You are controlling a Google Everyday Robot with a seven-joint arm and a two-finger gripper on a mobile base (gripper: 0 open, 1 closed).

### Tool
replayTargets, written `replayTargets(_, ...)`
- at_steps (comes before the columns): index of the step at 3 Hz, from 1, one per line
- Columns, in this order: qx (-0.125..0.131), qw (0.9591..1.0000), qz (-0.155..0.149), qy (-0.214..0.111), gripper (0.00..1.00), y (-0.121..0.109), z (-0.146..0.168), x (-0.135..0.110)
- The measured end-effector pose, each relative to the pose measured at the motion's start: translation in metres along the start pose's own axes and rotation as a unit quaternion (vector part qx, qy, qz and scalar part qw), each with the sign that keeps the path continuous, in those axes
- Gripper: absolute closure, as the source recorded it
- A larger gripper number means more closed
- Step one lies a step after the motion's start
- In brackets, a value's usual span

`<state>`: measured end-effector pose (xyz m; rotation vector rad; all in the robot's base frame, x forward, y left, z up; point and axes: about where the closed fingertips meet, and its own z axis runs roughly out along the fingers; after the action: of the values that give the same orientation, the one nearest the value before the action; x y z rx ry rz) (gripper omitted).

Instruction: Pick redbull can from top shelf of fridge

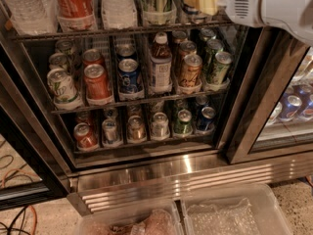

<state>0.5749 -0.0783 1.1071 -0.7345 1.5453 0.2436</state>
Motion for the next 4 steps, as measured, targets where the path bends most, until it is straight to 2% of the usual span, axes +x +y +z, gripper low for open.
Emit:
replayTargets(1,-0.040,0.9985,-0.021,0.032,1.00,0.012,-0.019,0.024)
replayTargets(2,-0.062,0.9963,-0.035,0.048,1.00,0.017,-0.030,0.037)
replayTargets(3,-0.080,0.9937,-0.046,0.063,1.00,0.019,-0.042,0.053)
replayTargets(4,-0.082,0.9936,-0.046,0.064,1.00,0.020,-0.042,0.054)
